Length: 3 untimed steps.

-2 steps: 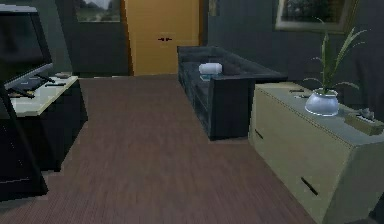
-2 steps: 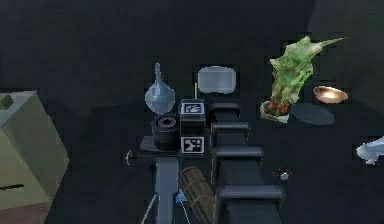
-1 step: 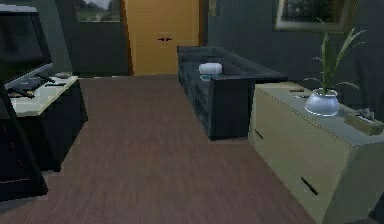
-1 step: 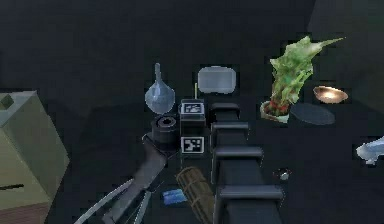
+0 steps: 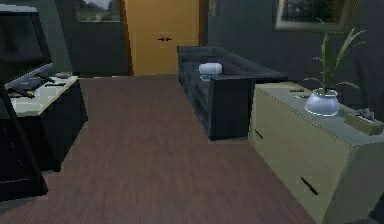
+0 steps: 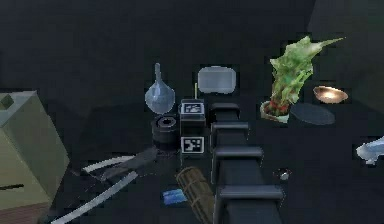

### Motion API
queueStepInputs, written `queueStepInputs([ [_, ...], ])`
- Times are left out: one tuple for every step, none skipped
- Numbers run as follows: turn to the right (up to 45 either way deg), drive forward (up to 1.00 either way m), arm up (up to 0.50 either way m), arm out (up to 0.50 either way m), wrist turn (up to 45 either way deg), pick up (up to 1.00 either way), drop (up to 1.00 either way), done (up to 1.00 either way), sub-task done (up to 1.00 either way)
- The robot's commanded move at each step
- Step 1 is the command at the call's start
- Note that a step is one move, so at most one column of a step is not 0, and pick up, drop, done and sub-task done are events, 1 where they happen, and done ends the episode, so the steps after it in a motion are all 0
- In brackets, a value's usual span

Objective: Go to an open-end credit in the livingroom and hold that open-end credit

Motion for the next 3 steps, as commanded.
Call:
queueStepInputs([
  [0.0, 0.00, 0.00, 0.00, 45.0, 0.00, 0.00, 0.00, 0.00],
  [0.0, 0.00, 0.00, 0.00, 24.0, 0.00, 0.00, 0.00, 0.00],
  [0.0, 0.00, -0.30, 0.00, 0.0, 0.00, 0.00, 0.00, 0.00],
])
